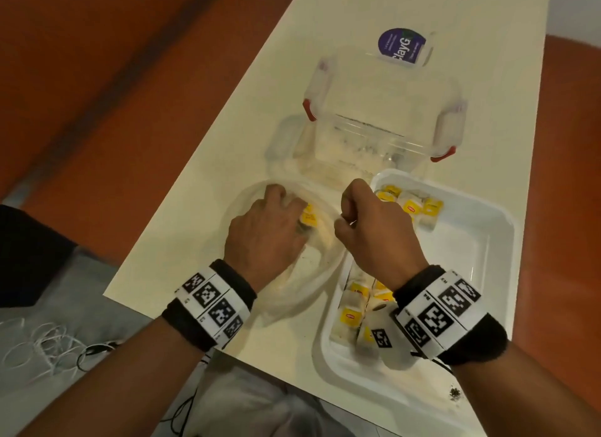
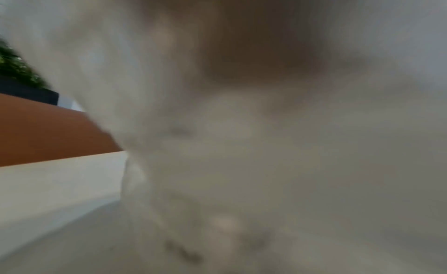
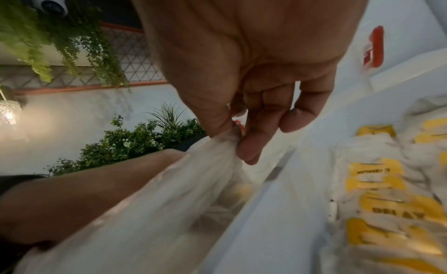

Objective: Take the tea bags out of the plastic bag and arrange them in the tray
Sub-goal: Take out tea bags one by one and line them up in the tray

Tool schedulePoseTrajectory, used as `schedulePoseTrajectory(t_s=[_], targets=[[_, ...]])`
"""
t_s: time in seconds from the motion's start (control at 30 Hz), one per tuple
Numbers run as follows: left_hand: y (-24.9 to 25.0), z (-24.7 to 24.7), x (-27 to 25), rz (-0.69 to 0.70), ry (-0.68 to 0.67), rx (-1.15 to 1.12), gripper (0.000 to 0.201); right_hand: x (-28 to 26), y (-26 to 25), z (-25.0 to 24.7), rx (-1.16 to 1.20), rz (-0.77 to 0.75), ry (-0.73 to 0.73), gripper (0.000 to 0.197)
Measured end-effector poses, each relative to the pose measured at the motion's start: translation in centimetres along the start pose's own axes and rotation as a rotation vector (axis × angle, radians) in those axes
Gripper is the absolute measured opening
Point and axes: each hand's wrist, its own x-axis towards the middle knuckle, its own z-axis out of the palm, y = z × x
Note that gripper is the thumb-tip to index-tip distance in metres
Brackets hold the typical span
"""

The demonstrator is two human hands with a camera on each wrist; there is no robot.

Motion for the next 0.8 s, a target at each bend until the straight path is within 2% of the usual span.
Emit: schedulePoseTrajectory(t_s=[0.2,0.37,0.5,0.63,0.73,0.8], targets=[[0.6,0.2,2.4,0.001,0.034,0.028,0.037,-0.2,0.6,-0.1,-0.012,0.005,0.027,0.021],[1.1,0.4,2.8,0.049,-0.037,-0.001,0.053,-0.3,0.8,-0.3,-0.021,0.039,0.062,0.017],[1.2,0.6,2.7,0.072,-0.01,-0.035,0.033,-0.4,1.1,-0.5,-0.024,0.072,0.062,0.014],[0.9,0.6,2.4,0.13,0.085,-0.227,0.024,-0.6,1.6,-0.7,-0.017,0.108,0.055,0.015],[0.4,0.5,2.0,0.182,0.077,-0.409,0.017,-0.8,1.8,-0.8,0.002,0.136,0.069,0.016],[0.1,0.5,1.6,0.165,0.06,-0.53,0.018,-0.9,1.8,-0.7,0.012,0.151,0.074,0.017]])
